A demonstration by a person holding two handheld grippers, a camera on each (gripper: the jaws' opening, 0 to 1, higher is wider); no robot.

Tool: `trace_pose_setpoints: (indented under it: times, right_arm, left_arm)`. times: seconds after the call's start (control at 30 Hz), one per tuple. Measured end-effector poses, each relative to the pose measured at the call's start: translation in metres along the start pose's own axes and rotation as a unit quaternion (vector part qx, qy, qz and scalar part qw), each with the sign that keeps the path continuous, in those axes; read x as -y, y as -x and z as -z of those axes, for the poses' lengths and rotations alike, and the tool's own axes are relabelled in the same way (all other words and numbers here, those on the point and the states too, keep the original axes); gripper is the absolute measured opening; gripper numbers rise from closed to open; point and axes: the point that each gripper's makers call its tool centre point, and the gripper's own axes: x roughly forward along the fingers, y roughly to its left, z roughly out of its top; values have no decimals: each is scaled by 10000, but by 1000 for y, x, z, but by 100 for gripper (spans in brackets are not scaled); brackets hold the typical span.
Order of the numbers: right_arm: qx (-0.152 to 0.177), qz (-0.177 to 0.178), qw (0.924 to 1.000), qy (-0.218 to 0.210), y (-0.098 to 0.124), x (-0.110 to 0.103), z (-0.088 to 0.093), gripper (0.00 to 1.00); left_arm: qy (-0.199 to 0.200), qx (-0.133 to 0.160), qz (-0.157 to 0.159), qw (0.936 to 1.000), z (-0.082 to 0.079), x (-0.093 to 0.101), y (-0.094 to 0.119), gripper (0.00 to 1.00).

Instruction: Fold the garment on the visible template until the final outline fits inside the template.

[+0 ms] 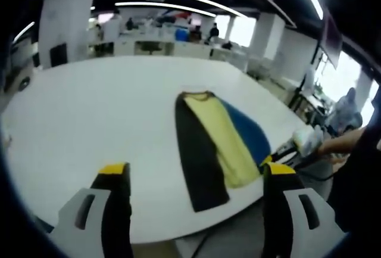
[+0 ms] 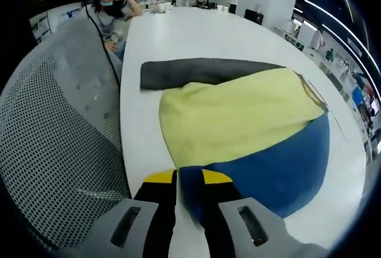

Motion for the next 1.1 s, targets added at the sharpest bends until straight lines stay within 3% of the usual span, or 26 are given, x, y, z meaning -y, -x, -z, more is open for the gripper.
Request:
trace_pose_setpoints:
  times: [0.77,1.03,1.1]
  right_arm:
    - [64,144,9996,-221,5,7,3,4]
    - [584,238,9928,-1015,18,19,-20,3]
    - [956,262,9804,-1701,24,25,-32,3]
  left_arm:
    - [38,7,19,10000,0,11,3,86]
    - [-2,48,49,10000,-3,8,3,86]
    - [-21,46,60,10000,-4,9,4,86]
